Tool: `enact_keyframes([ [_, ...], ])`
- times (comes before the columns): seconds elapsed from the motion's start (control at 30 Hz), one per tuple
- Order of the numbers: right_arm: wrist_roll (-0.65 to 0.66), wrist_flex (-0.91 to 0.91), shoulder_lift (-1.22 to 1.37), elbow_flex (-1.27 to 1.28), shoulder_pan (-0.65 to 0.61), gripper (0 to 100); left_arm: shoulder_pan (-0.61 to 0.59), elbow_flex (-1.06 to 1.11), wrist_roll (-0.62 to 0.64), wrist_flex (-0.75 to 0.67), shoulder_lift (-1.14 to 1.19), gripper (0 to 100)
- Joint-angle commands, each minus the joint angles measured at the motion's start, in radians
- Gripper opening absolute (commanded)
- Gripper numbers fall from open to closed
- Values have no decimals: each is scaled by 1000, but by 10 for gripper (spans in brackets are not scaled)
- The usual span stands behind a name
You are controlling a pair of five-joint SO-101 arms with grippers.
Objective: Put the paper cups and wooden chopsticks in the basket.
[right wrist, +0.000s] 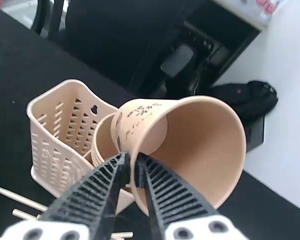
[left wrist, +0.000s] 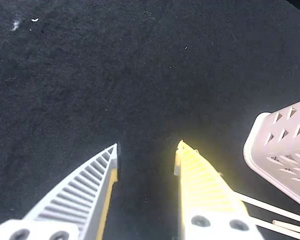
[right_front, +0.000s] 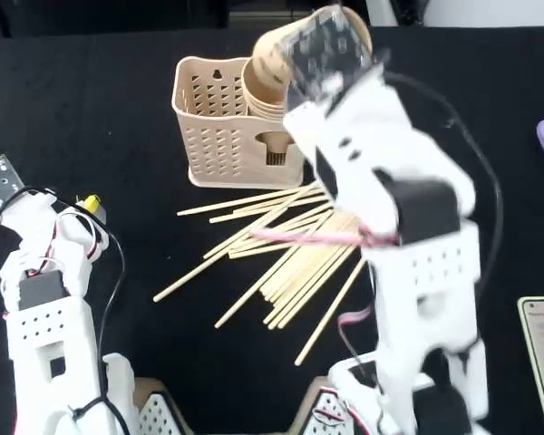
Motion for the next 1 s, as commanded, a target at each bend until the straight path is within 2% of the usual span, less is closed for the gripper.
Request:
enact_keyframes([
  [0.0,18,132,130,-278,11,11,7,-10,2,-15,-20,187],
  [0.17,95,281,302,-501,9,11,7,-10,2,-15,-20,187],
  [0.4,157,345,492,-593,9,11,7,-10,2,-15,-20,187],
  [0.5,144,350,515,-636,-5,24,7,-10,2,-15,-20,187],
  [0.63,25,348,509,-713,-6,174,7,-10,2,-15,-20,187],
  [0.7,9,350,504,-763,-8,227,7,-10,2,-15,-20,187],
  [0.97,-68,341,513,-857,-18,152,7,-10,0,-15,-20,187],
])
